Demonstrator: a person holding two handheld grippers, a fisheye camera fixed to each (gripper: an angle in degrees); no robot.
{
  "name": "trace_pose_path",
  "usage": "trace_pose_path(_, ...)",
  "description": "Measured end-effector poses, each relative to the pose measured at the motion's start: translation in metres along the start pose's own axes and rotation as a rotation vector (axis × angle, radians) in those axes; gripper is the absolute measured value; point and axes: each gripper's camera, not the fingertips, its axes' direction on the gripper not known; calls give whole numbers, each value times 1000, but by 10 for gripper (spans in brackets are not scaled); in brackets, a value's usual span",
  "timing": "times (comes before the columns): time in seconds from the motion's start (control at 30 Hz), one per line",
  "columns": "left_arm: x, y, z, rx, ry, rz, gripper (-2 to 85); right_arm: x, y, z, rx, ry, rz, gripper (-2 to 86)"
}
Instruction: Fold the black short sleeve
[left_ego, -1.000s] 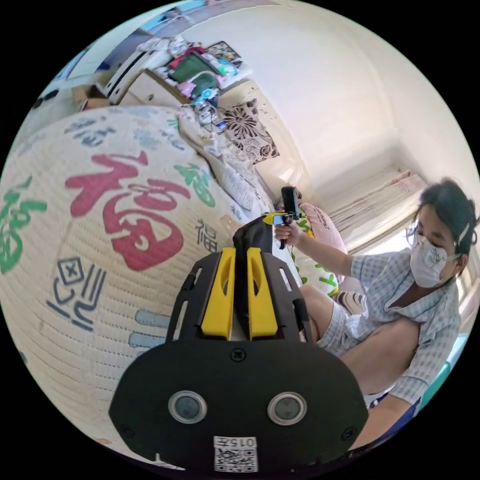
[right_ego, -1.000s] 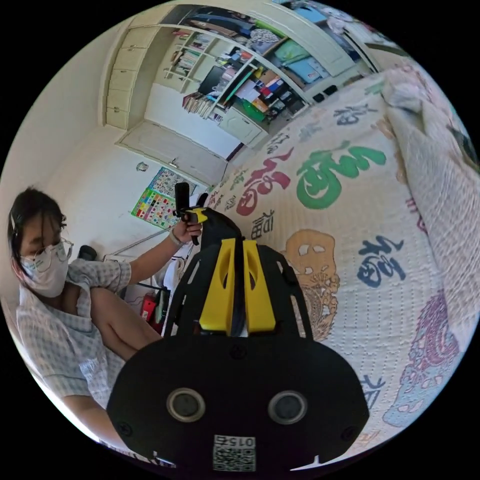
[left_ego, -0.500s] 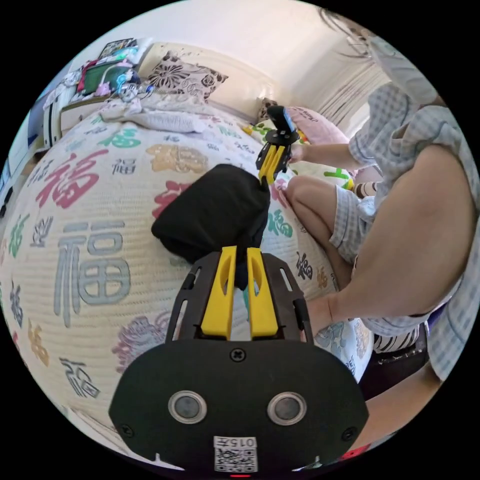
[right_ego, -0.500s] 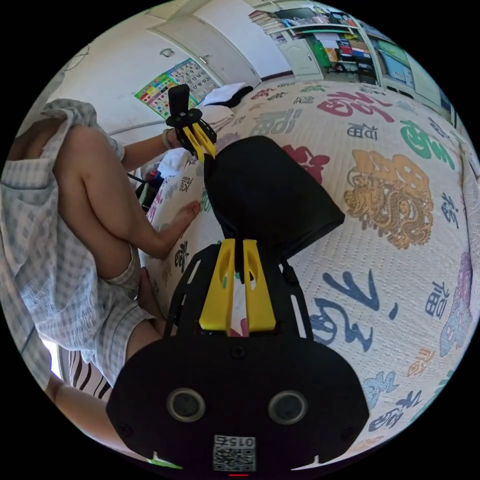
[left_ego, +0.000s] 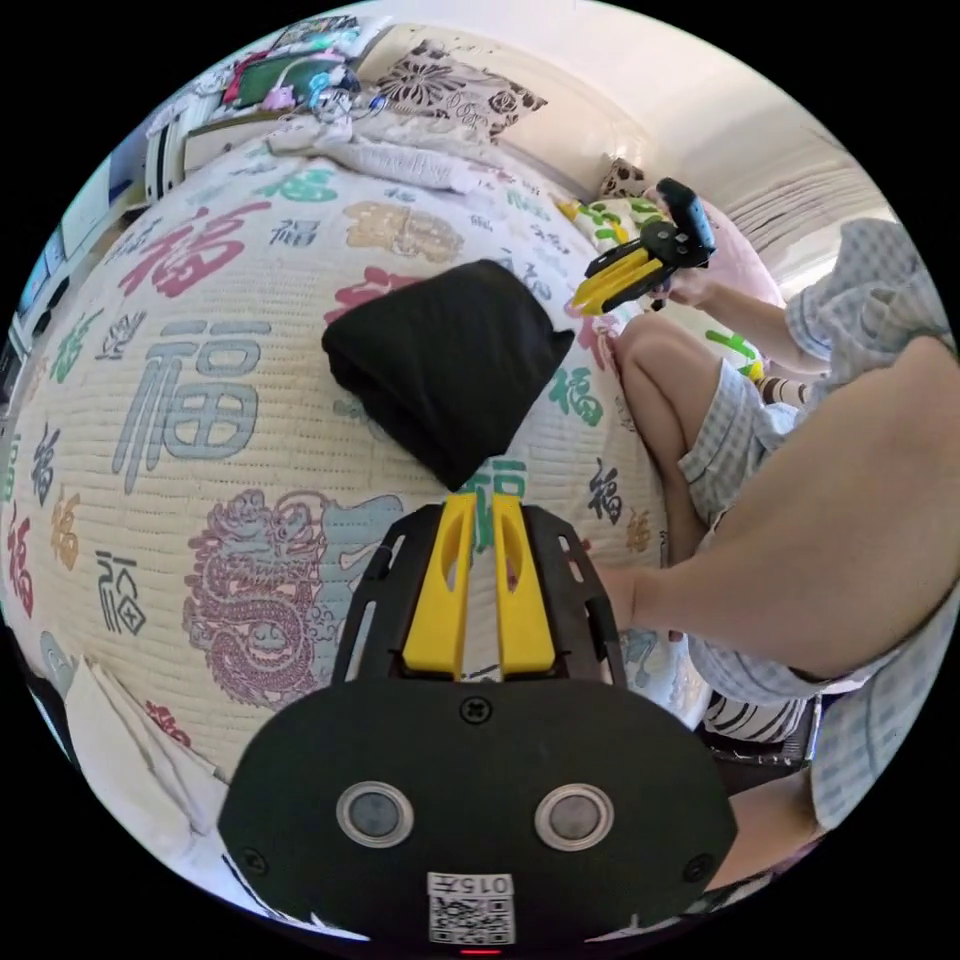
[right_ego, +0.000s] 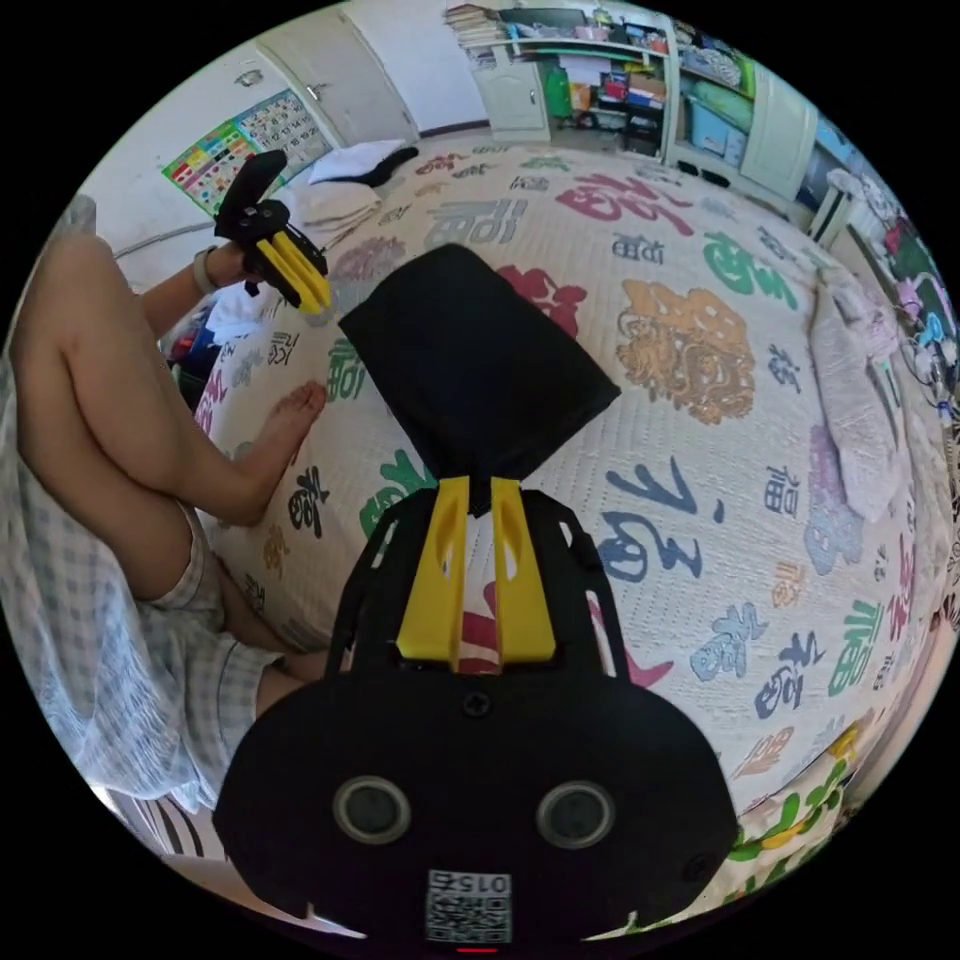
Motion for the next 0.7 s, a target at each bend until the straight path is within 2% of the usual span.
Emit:
trace_pose_path(0.07,25,-7,-15,93,-30,35,50,-17,-7,3,78,46,-8,36)
trace_pose_path(0.17,41,-32,-1,177,-22,47,50,-35,-27,35,71,36,-41,10)
trace_pose_path(0.27,41,-46,44,102,-47,19,24,-44,-42,83,-53,-54,-50,-4)
trace_pose_path(0.47,48,-30,71,60,-97,-40,-1,-61,-45,125,-93,35,-62,-9)
trace_pose_path(0.7,81,-33,75,27,-204,-15,-6,-81,-64,155,-126,155,-92,-10)
